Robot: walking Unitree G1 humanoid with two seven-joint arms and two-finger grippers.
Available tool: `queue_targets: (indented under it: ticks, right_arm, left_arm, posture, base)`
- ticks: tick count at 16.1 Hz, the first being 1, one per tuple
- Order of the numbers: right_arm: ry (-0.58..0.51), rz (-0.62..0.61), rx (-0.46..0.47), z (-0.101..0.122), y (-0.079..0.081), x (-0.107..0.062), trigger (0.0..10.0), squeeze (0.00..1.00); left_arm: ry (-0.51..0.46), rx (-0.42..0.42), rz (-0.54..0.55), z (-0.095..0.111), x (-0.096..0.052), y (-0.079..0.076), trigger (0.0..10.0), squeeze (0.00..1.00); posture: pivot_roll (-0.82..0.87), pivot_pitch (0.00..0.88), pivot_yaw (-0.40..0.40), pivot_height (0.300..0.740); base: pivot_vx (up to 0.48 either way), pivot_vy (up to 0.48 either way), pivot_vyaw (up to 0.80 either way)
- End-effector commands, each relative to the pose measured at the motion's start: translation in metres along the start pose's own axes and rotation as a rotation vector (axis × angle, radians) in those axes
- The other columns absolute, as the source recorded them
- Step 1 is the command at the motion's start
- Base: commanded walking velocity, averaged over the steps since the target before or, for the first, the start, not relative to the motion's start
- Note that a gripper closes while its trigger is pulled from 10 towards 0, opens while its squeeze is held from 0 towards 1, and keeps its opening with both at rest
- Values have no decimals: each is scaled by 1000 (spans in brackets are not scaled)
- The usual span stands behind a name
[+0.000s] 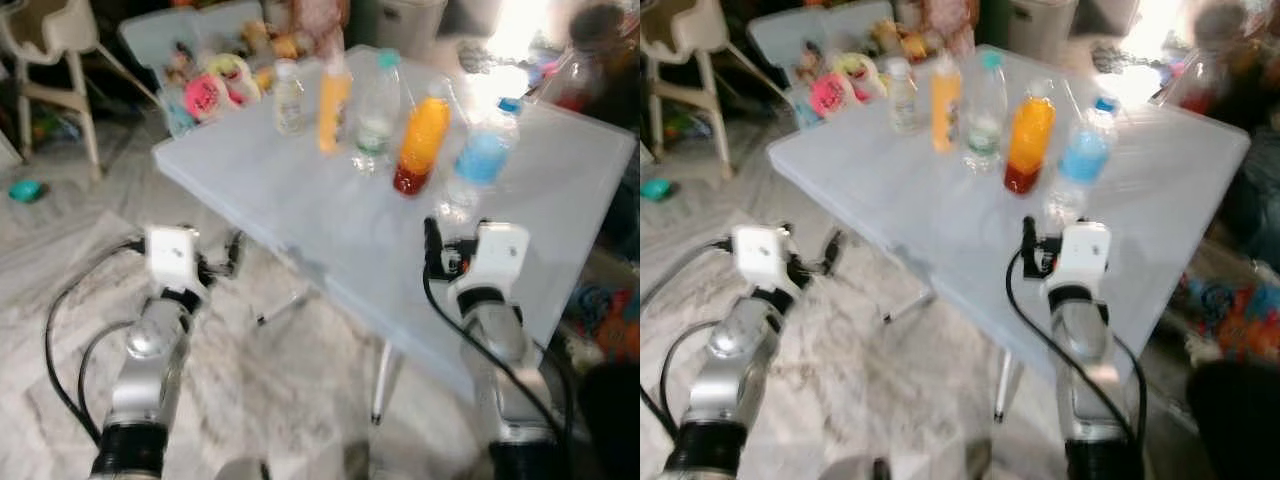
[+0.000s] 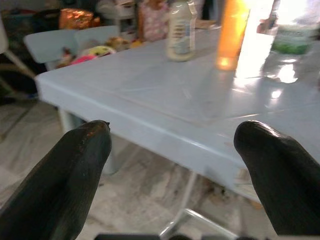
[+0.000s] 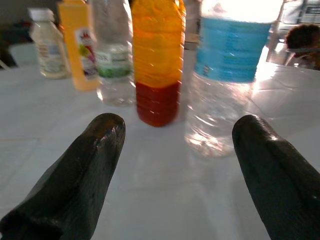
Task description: Restocking fridge
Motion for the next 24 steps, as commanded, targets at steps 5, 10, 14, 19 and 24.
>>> queue_targets:
  ticks: [5, 10, 14, 19, 24]
  right_arm:
    - [-59, -99, -102, 20, -14, 3, 10000, 0]
    - [-216, -73, -119, 75, -16, 37, 10000, 0]
    - [-303, -72, -134, 116, -30, 63, 10000, 0]
    - [-293, -82, -150, 128, -38, 85, 10000, 0]
    - [-256, -106, -136, 134, -47, 106, 10000, 0]
  left_arm:
    - [46, 68, -3, -3, -4, 16, 10000, 0]
    - [49, 113, -13, 6, 2, 32, 10000, 0]
    - [25, 115, 38, 13, 3, 42, 10000, 0]
    - [28, 132, 25, 14, 0, 41, 10000, 0]
    - [30, 148, 38, 18, -5, 48, 10000, 0]
  posture:
    - [-65, 4, 37, 740]
    - [-55, 26, 48, 740]
    - [-29, 24, 39, 740]
    - [5, 36, 45, 740]
    - [37, 48, 47, 740]
  base:
    - [0, 0, 0]
    - [0, 0, 0]
    - [0, 0, 0]
    - [0, 0, 0]
    - [0, 0, 0]
Point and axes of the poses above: a point about 5 cm out from each wrist's last joint towards the gripper, its own x axis pointing out of the wrist towards the gripper, its own z axis along the axis of the wrist's last joint, y = z × x, the point moved 3 cm from there along x, pointing out of the wrist towards the gripper, and after that the axes turned 1 degree about x, right-handed, at the moved point
